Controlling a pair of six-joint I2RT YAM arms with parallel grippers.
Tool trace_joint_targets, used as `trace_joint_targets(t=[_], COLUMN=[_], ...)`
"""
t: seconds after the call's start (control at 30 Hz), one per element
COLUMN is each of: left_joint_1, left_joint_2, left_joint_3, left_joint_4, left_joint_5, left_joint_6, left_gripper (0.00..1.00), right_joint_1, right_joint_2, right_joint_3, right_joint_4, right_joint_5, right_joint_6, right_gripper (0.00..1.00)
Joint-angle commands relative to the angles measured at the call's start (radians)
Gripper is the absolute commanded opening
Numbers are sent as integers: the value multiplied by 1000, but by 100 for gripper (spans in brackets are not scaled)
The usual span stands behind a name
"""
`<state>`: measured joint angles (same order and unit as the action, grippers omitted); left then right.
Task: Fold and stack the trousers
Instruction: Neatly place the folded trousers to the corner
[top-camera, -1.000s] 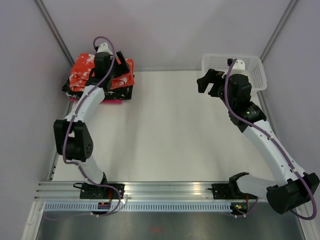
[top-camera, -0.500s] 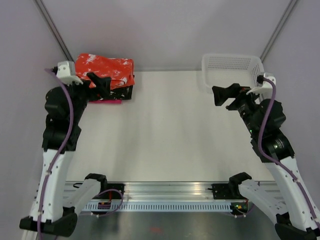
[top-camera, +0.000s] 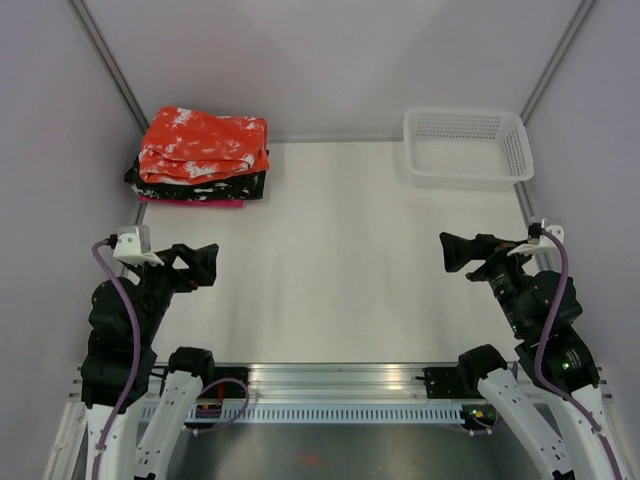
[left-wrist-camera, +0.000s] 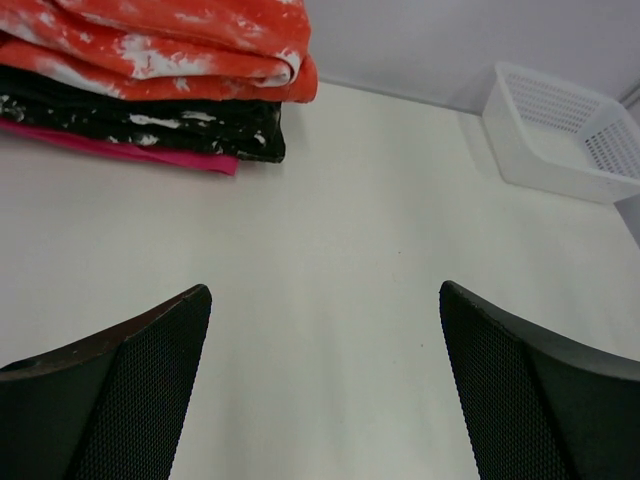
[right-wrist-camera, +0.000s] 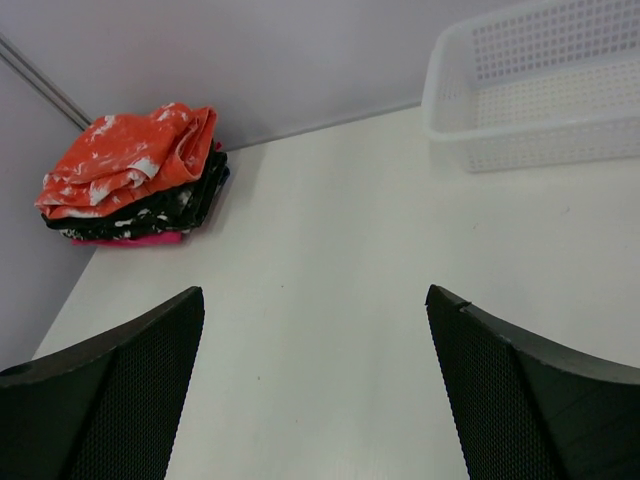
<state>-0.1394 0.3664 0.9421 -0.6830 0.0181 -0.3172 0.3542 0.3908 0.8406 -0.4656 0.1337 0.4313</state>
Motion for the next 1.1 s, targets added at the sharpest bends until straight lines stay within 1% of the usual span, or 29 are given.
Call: trace_joint_targets(t=[0.0,0.13,0.2,0.27,0.3,0.33,0.53,0.6,0.7,0.77,0.87,1.07], left_joint_1=[1,1,1,1,1,1,1,3,3,3,0,0], left_joint_2=[-24,-26,-24,-30,-38,-43,-64,-61,-53,-53,-53,-53], left_joint_3=[-71,-138,-166,-193,-201,-216,-281,-293,-296,-301,-304,-312], left_joint_4=[-10,2,0,20,39,46,76,83,83,80,82,88], left_joint_5=[-47,-41,-46,-23,24,32,11,23,-3,-13,-12,-6], left_joint_6=[-36,-52,-86,-80,-68,-63,-71,-63,-56,-60,-59,-53], left_gripper=[100,100,100,100,100,100,100,100,100,100,100,100], right_joint_1=[0,2,2,2,2,2,2,2,2,2,2,2], right_joint_2=[-61,-98,-113,-124,-127,-130,-144,-161,-181,-188,-187,-152], right_joint_3=[-28,-55,-72,-106,-124,-133,-202,-269,-349,-370,-367,-316], right_joint_4=[-62,-82,-82,-79,-71,-68,-42,-1,76,129,148,105], right_joint_5=[20,23,29,29,23,17,20,26,1,-34,-39,-5], right_joint_6=[35,41,47,69,75,84,99,107,138,141,132,92], right_gripper=[98,98,98,98,98,98,98,98,98,98,98,98])
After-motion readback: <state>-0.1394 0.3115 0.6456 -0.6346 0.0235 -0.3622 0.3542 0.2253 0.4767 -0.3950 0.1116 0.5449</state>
